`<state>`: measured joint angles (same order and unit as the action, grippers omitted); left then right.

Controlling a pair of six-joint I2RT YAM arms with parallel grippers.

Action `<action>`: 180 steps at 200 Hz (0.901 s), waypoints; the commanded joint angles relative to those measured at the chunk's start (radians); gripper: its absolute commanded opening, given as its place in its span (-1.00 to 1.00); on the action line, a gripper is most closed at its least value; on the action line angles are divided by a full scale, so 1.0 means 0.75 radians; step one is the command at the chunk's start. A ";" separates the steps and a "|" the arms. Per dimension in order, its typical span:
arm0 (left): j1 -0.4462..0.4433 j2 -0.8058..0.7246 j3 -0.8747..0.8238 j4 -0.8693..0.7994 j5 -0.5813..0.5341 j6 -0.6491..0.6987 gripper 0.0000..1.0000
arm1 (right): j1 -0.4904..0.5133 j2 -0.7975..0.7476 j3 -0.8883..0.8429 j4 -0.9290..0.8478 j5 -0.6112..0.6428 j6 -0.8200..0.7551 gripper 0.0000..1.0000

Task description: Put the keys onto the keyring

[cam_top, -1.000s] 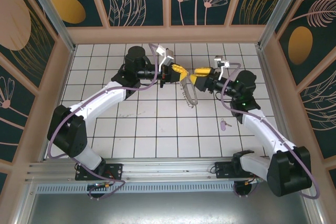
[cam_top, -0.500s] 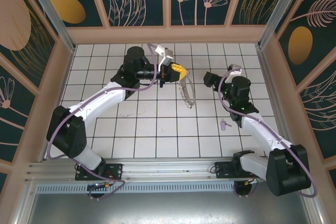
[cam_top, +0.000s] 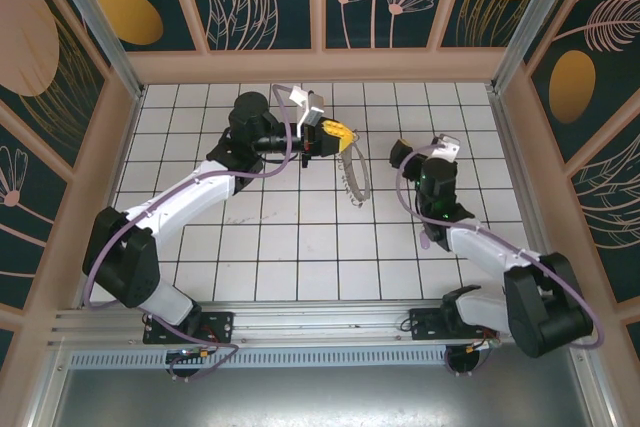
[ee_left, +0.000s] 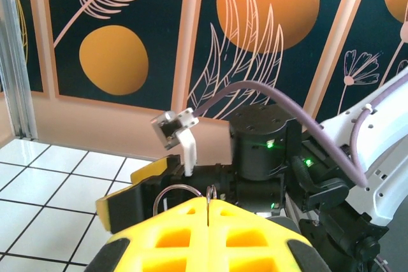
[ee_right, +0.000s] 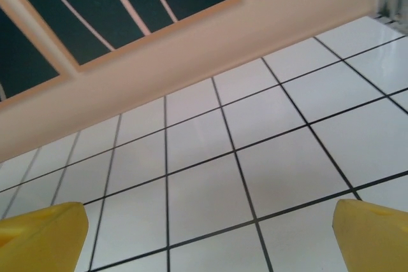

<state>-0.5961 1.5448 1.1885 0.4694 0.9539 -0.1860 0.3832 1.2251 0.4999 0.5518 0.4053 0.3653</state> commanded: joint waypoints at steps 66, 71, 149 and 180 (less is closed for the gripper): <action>-0.005 -0.040 -0.024 0.123 -0.001 -0.016 -1.00 | 0.123 0.415 0.685 -0.742 0.737 0.254 0.98; -0.004 -0.038 -0.024 0.125 0.000 -0.016 -1.00 | 0.128 0.411 0.669 -0.711 0.774 0.253 0.98; -0.003 -0.022 -0.014 0.106 0.015 0.002 -1.00 | 0.062 0.263 0.388 -0.142 0.187 -0.034 0.98; -0.004 -0.001 0.024 0.025 0.013 0.050 -1.00 | 0.063 0.341 0.371 -0.050 -0.056 -0.031 0.90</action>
<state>-0.5961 1.5333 1.1706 0.4957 0.9539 -0.1856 0.4316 1.4544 0.7929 0.3717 0.5716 0.3817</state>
